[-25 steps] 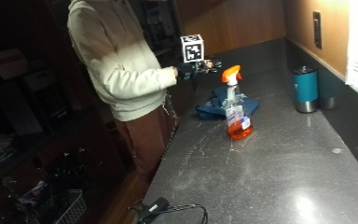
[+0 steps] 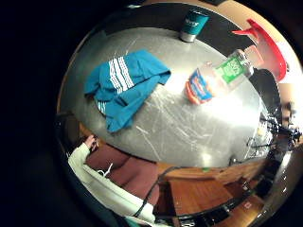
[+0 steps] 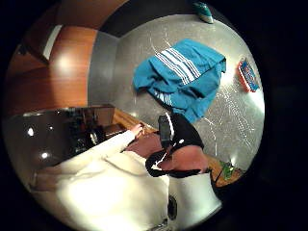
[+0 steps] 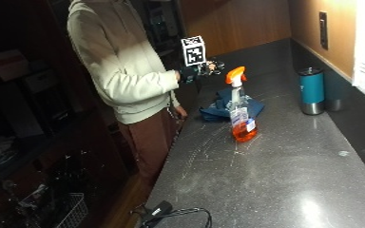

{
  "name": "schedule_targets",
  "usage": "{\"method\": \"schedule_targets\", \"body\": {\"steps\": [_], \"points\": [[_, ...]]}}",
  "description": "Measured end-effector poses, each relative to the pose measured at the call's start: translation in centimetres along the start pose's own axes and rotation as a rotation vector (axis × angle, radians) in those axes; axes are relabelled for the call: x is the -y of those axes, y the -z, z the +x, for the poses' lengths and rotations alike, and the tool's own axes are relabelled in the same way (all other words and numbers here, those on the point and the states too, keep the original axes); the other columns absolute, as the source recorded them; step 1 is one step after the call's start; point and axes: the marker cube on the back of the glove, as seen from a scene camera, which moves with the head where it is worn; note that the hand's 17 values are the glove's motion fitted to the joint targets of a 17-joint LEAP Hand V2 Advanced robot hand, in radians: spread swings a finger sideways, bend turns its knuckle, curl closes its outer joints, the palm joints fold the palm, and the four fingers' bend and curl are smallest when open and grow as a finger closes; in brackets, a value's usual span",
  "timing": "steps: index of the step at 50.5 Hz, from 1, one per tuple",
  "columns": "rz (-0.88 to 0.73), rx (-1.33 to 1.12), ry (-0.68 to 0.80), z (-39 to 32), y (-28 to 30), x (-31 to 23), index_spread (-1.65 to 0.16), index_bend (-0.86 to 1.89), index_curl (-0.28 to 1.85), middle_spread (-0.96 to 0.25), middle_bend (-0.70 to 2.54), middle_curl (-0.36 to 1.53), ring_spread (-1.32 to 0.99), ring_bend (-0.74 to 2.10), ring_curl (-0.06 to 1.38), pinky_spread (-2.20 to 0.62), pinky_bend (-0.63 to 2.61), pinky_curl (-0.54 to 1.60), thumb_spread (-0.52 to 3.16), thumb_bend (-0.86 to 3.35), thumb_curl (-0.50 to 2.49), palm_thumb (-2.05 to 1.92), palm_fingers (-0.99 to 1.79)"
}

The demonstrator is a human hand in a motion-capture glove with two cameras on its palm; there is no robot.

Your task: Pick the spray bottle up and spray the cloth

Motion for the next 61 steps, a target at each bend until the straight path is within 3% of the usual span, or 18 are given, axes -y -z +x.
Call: {"method": "schedule_targets", "body": {"steps": [6,22,61], "points": [[0.017,0.126,0.039,-0.6,0.3,-0.6,-0.41,0.18,0.25,-0.06,0.19,0.21,0.06,0.2,0.13,0.2,0.39,0.26,1.0,0.11,0.29,0.65,0.11],[0.104,0.188,0.012,1.8,1.1,-2.3,-0.41,0.18,0.28,-0.06,0.18,0.25,0.05,0.2,0.17,0.2,0.37,0.29,1.03,0.01,0.34,0.7,0.13],[0.605,0.504,-0.17,15.6,1.8,-6.9,-0.36,0.1,0.24,-0.06,0.2,0.3,-0.01,0.32,0.27,0.18,0.42,0.35,1.01,-0.03,0.39,0.71,0.18]]}}
